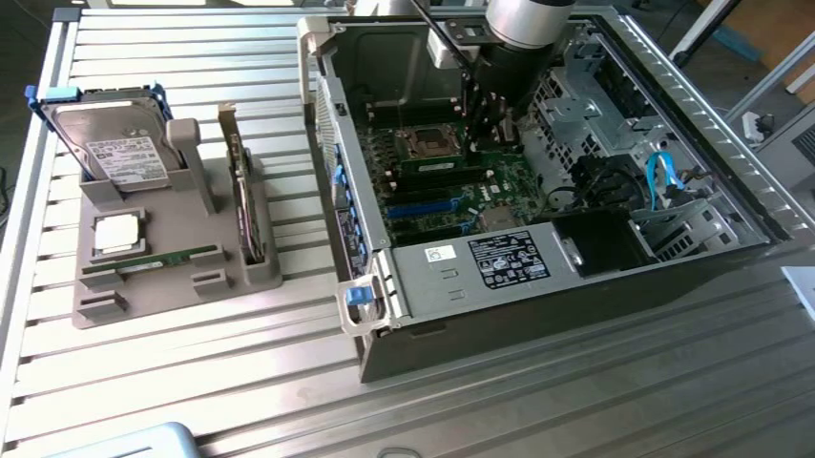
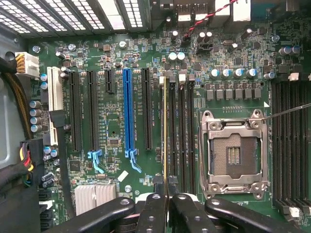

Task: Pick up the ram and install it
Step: 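Insert the ram into the slot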

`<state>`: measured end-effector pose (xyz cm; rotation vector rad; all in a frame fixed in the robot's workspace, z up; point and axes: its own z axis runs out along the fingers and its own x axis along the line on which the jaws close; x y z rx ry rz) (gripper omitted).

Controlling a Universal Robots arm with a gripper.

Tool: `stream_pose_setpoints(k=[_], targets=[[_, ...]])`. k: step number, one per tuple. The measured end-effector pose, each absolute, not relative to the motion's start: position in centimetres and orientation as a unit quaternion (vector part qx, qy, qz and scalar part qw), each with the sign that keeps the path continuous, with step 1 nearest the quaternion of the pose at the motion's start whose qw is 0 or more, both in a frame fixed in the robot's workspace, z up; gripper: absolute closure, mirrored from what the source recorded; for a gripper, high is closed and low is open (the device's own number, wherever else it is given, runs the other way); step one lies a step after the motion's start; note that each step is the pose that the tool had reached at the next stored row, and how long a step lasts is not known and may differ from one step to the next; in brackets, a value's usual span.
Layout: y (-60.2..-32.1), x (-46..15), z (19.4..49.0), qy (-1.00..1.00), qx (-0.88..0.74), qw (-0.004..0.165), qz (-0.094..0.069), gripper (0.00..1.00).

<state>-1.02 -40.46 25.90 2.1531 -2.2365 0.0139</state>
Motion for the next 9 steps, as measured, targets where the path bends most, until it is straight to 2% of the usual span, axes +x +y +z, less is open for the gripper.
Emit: stream_pose_setpoints(k=[9], targets=[[-40.46, -1.0, 25.68, -0.717, 0.697, 0.02, 0.003, 0.88]])
